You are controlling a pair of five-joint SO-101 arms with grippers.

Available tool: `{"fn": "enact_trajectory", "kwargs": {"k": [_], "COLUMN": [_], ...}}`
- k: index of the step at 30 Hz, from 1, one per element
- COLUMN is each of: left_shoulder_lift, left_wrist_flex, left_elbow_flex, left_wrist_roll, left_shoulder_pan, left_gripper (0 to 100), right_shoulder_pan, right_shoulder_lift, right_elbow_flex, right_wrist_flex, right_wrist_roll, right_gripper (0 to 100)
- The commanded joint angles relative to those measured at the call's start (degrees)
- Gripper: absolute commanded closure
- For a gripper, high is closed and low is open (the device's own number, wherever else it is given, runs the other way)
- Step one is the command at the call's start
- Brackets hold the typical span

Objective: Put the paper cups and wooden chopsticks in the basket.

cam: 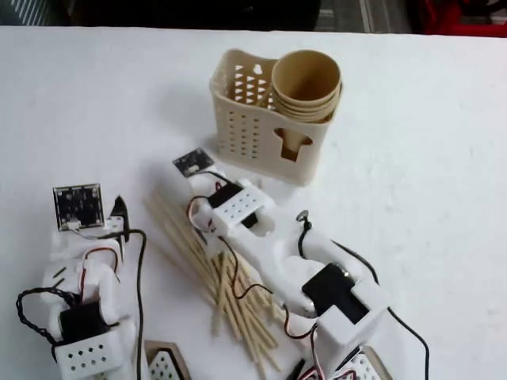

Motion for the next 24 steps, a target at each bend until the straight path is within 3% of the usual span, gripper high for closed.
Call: {"fn": "enact_trajectory", "kwargs": {"k": [1,3,24], "left_shoulder_lift": [-0.66,-0.66,-0.66], "left_wrist_flex": [-1.32,-1.32,-1.32], "left_elbow_flex": [-0.18,-0.18,-0.18], "left_wrist_roll": [0.26,0.26,0.26], "left_shoulder_pan": [-0.13,-0.13,-0.13], "left_gripper": [79,79,79], "right_shoulder_pan": [0.66,0.75,0.84], "right_shoulder_lift": [-2.15,-4.62,-36.09], "right_elbow_flex": [-0.97,-0.79,-0.7], "right_wrist_flex": [1.01,1.01,1.89], "right_wrist_roll": [-0.09,-0.09,-1.76], "right_gripper": [94.5,98.5,98.1]}}
